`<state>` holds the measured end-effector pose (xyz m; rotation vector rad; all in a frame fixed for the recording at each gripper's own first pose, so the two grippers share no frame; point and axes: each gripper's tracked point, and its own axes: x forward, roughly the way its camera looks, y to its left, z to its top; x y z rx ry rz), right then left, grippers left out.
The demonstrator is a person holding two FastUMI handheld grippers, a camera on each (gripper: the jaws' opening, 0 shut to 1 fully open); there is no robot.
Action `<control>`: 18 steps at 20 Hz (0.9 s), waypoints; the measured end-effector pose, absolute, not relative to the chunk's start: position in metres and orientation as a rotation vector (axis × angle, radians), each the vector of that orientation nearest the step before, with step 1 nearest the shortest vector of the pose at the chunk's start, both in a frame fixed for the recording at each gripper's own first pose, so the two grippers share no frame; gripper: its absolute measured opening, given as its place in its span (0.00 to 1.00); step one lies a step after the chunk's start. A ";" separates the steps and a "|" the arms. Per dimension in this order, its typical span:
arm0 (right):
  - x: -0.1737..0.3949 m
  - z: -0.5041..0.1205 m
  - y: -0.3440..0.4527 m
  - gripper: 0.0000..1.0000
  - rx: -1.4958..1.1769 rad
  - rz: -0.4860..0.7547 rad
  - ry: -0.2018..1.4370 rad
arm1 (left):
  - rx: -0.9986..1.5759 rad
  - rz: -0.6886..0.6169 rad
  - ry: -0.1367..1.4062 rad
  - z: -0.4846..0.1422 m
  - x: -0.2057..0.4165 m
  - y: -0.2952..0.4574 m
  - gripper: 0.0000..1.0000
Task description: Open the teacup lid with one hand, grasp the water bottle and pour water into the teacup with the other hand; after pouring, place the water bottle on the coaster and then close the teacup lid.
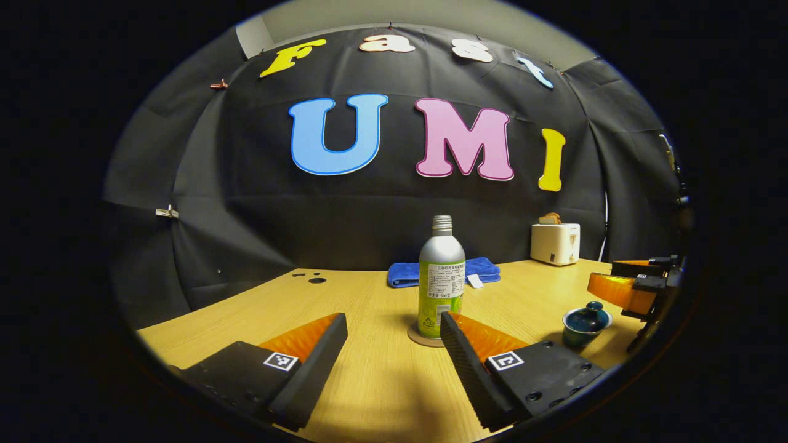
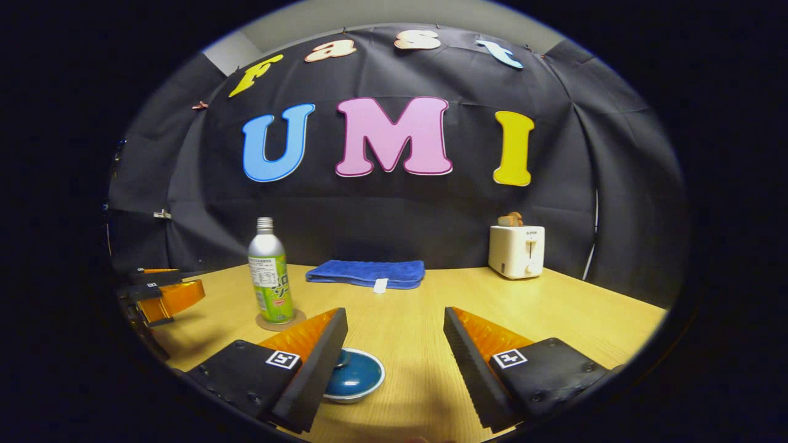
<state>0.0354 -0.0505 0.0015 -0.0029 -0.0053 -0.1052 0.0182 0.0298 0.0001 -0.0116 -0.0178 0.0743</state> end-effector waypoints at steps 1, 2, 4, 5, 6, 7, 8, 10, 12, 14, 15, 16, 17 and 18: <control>0.035 0.002 -0.047 0.96 -0.003 -0.095 -0.005 | -0.011 0.074 -0.018 -0.001 0.019 0.030 0.96; 0.036 0.001 -0.045 0.96 -0.002 -0.079 -0.004 | -0.011 0.074 -0.018 0.000 0.019 0.030 0.96; 0.035 0.001 -0.043 0.96 -0.002 -0.064 -0.004 | -0.009 0.075 -0.019 0.000 0.018 0.030 0.96; 0.035 0.001 -0.043 0.96 -0.001 -0.064 -0.005 | -0.010 0.077 -0.019 -0.001 0.019 0.031 0.96; 0.036 0.001 -0.043 0.96 -0.002 -0.064 -0.004 | -0.010 0.077 -0.020 0.005 0.015 0.029 0.96; 0.036 0.001 -0.043 0.96 -0.001 -0.064 -0.005 | -0.010 0.077 -0.019 0.004 0.016 0.029 0.96; 0.036 0.001 -0.043 0.96 -0.002 -0.064 -0.004 | -0.010 0.077 -0.019 0.004 0.016 0.029 0.96; 0.035 0.001 -0.043 0.96 -0.001 -0.064 -0.004 | -0.010 0.075 -0.019 0.004 0.016 0.029 0.96; 0.035 0.001 -0.043 0.96 -0.001 -0.064 -0.004 | -0.010 0.069 -0.020 0.004 0.016 0.027 0.96; 0.035 0.001 -0.043 0.96 -0.001 -0.064 -0.004 | -0.010 0.069 -0.020 0.004 0.016 0.027 0.96; 0.035 0.001 -0.043 0.96 -0.001 -0.064 -0.004 | -0.010 0.068 -0.020 0.004 0.017 0.027 0.96; 0.035 0.001 -0.043 0.96 -0.001 -0.064 -0.004 | -0.010 0.069 -0.020 0.004 0.016 0.027 0.96; 0.035 0.001 -0.043 0.96 -0.001 -0.064 -0.004 | -0.010 0.068 -0.020 -0.001 0.019 0.029 0.96; 0.036 0.001 -0.043 0.96 -0.001 -0.064 -0.004 | -0.010 0.068 -0.020 0.000 0.018 0.029 0.96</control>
